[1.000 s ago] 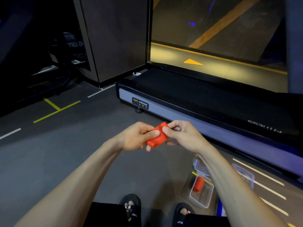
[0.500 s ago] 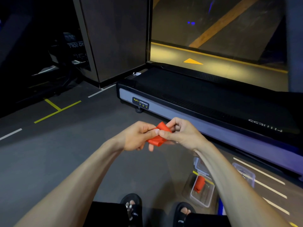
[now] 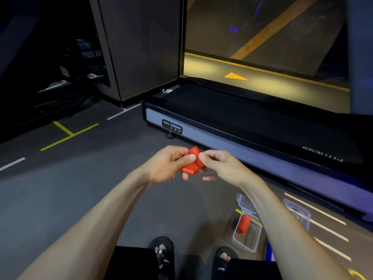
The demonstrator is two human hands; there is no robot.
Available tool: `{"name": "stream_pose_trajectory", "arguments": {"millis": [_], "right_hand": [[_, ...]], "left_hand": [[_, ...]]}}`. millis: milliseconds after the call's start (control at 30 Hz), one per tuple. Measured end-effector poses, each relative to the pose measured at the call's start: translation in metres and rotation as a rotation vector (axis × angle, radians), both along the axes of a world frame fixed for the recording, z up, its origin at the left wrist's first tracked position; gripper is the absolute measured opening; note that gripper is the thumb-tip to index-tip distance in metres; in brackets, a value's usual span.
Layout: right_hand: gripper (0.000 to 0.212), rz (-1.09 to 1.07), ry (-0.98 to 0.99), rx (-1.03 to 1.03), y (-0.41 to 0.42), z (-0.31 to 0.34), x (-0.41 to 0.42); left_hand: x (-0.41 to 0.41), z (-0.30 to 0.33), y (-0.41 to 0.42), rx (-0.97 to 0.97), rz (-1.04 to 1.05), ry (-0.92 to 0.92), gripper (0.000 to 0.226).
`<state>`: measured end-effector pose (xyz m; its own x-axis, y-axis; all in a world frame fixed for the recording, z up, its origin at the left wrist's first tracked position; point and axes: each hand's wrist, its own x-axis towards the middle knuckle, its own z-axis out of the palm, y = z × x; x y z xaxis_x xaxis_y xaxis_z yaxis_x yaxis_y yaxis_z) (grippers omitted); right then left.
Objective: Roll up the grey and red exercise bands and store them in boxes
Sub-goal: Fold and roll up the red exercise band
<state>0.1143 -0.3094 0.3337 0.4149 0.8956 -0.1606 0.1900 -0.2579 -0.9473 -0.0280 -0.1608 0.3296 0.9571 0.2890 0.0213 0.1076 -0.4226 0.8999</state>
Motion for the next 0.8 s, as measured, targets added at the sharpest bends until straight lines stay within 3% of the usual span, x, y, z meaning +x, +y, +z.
{"name": "stream_pose_trajectory", "arguments": {"millis": [133,300,467,567,800], "right_hand": [[0.032,-0.055,-0.003,-0.008,-0.005,0.0,-0.006],[0.016,-0.124,-0.029,0.036,-0.009,0.002,-0.015],[0.013,-0.151,-0.013,0.072,-0.018,0.003,-0.023],[0.019,-0.189,0.006,0.109,-0.024,0.009,-0.023],[0.027,-0.298,0.467,0.262,-0.046,-0.002,-0.003]], "left_hand": [[-0.003,-0.003,-0.003,0.016,-0.014,-0.013,0.027],[-0.009,-0.007,-0.007,-0.092,-0.066,0.039,0.028],[-0.012,0.002,-0.018,-0.2,-0.052,0.054,0.051],[-0.006,0.004,-0.024,-0.154,-0.04,0.035,0.043],[0.015,0.004,-0.042,-0.249,-0.047,-0.077,0.018]]}}
